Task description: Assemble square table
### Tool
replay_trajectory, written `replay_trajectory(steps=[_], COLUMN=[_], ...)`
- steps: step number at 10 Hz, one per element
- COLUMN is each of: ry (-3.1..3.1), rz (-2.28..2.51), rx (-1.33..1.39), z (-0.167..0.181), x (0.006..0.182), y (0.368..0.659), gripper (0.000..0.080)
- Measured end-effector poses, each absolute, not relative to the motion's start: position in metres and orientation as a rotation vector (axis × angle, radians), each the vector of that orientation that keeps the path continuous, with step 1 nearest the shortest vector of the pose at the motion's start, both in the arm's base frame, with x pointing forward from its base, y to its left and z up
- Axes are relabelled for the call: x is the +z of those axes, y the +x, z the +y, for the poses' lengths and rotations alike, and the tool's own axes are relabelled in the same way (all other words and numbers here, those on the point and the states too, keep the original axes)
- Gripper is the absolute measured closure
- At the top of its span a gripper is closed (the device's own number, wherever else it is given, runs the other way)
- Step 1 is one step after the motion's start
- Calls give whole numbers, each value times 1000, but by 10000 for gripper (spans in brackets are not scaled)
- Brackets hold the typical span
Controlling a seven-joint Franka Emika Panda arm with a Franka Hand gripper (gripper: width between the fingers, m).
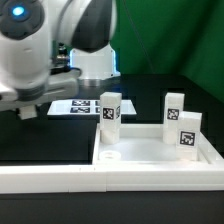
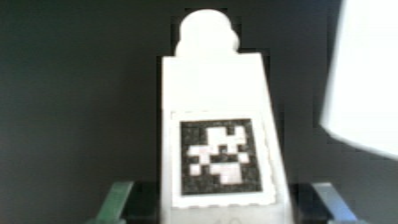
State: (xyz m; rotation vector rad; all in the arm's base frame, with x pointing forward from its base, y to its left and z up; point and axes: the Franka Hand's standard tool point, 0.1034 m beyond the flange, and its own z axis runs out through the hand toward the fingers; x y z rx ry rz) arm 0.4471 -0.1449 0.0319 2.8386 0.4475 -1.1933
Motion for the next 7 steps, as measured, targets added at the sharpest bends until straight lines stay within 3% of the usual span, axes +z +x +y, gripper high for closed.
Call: replay_trajectory(steps=[1, 2, 6, 7], ry=[2840, 2852, 2965, 2988], rz=[512, 539, 505, 465], rx=[-1164, -1171, -888, -800], z=[-136, -151, -155, -137], x=[41, 39, 39, 56], y=[455, 442, 451, 474], gripper=[509, 509, 509, 509])
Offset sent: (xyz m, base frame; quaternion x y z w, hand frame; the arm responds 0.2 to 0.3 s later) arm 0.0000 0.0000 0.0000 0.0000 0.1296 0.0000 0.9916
